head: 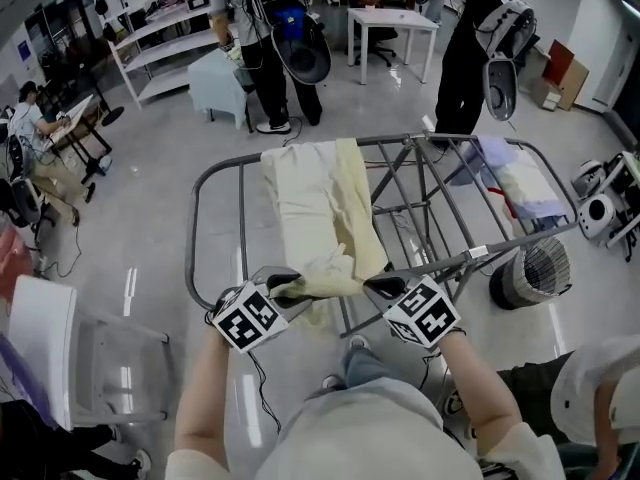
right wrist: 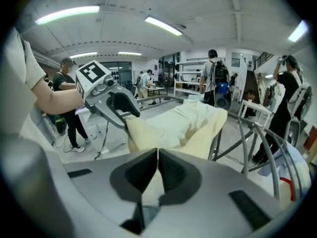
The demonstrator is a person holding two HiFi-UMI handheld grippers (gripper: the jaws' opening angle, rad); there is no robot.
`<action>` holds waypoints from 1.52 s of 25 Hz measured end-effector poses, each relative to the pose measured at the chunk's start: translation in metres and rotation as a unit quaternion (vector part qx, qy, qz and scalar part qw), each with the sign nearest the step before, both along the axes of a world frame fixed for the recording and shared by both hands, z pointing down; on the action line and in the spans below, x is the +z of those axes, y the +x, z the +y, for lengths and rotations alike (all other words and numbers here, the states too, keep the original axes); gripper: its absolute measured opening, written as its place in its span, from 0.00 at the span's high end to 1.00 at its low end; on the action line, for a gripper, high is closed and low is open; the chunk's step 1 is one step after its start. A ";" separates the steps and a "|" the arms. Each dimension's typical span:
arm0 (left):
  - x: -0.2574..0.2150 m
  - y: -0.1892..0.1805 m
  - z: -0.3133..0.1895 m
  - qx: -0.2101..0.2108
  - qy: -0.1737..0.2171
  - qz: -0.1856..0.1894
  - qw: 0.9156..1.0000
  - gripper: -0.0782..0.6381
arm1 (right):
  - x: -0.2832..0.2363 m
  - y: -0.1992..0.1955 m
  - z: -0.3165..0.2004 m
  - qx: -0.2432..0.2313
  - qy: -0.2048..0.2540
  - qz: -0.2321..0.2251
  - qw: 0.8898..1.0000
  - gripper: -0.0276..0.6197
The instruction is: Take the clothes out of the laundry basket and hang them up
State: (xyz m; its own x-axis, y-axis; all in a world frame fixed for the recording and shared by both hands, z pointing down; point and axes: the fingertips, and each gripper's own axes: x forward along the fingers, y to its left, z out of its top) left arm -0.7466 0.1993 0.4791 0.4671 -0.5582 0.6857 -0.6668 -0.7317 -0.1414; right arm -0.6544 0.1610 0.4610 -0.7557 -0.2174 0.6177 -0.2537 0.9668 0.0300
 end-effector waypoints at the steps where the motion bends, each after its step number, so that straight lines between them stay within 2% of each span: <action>1: -0.006 0.000 0.000 -0.011 0.003 0.026 1.000 0.58 | -0.004 0.000 -0.005 0.013 0.018 -0.008 1.000 0.93; 2: -0.014 0.000 -0.001 -0.025 0.010 0.059 0.998 0.52 | -0.009 0.001 -0.009 0.028 0.037 -0.019 0.999 0.87; 3: -0.023 0.000 -0.002 -0.043 0.021 0.094 0.994 0.51 | -0.015 0.004 -0.011 0.044 0.051 -0.034 0.997 0.84; 5: -0.042 -0.004 -0.003 -0.081 0.053 0.148 0.984 0.51 | -0.028 0.011 -0.013 0.075 0.063 -0.074 0.992 0.84; 8: -0.063 -0.008 -0.002 -0.137 0.099 0.199 0.965 0.54 | -0.041 0.026 -0.016 0.126 0.071 -0.130 0.981 0.89; 12: -0.075 -0.010 0.000 -0.217 0.148 0.237 0.935 0.79 | -0.049 0.044 -0.017 0.178 0.071 -0.184 0.964 0.95; 15: -0.075 0.002 0.008 -0.244 0.152 0.265 0.921 0.87 | -0.054 0.055 -0.014 0.200 0.070 -0.206 0.955 0.95; 17: -0.071 0.014 0.013 -0.247 0.148 0.274 0.918 0.87 | -0.059 0.062 -0.012 0.207 0.074 -0.219 0.951 0.95; 20: -0.061 0.031 0.015 -0.261 0.146 0.266 0.916 0.88 | -0.069 0.074 -0.011 0.207 0.087 -0.234 0.946 0.95; 24: -0.058 0.050 0.017 -0.292 0.157 0.272 0.904 0.88 | -0.080 0.092 -0.009 0.185 0.111 -0.242 0.946 0.95; 28: -0.065 0.079 0.021 -0.307 0.164 0.293 0.890 0.88 | -0.088 0.117 0.002 0.164 0.118 -0.244 0.948 0.95; 34: -0.063 0.149 0.031 -0.323 0.159 0.315 0.878 0.88 | -0.091 0.179 0.021 0.150 0.125 -0.249 0.949 0.95; 36: -0.060 0.172 0.037 -0.331 0.162 0.307 0.877 0.88 | -0.092 0.201 0.025 0.146 0.131 -0.251 0.948 0.95; 38: -0.058 0.197 0.044 -0.333 0.164 0.295 0.881 0.88 | -0.092 0.223 0.030 0.145 0.135 -0.255 0.946 0.95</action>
